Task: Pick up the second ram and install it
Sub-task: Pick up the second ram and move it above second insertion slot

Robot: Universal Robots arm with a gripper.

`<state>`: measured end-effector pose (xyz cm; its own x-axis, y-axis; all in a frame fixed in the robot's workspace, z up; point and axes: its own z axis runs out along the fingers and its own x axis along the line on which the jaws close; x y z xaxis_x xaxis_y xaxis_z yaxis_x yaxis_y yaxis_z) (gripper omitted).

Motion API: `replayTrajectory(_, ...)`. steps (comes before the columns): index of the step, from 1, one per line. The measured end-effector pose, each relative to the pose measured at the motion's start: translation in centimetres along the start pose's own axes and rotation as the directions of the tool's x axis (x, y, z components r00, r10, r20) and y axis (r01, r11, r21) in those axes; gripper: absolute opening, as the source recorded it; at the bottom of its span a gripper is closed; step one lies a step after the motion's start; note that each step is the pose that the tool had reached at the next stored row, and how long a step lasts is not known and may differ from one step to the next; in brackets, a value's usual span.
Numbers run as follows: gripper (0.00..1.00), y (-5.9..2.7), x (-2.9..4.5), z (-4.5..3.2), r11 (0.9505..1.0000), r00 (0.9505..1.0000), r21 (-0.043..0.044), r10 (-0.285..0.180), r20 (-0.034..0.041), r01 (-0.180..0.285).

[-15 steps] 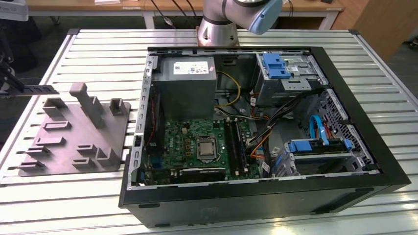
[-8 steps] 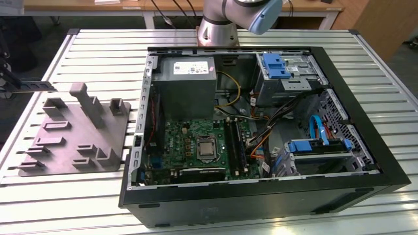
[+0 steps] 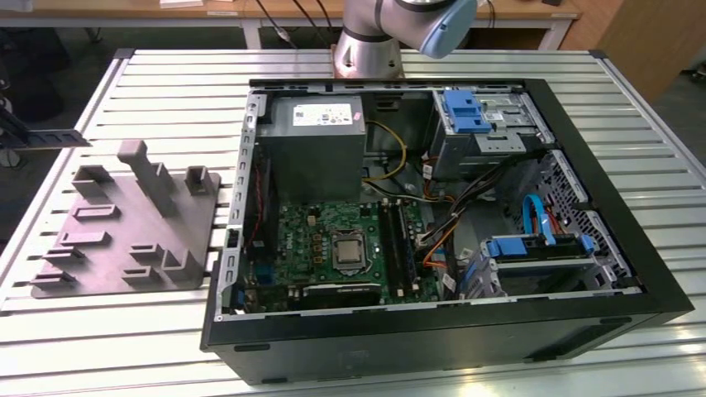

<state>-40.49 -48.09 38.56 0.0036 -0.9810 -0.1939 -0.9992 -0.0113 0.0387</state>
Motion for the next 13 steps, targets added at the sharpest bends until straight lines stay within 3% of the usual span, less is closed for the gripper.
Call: replayTrajectory(13, 0.14, 0.06, -0.3, -1.54, 1.0, 1.0, 0.0, 0.0, 0.0041, 0.0)
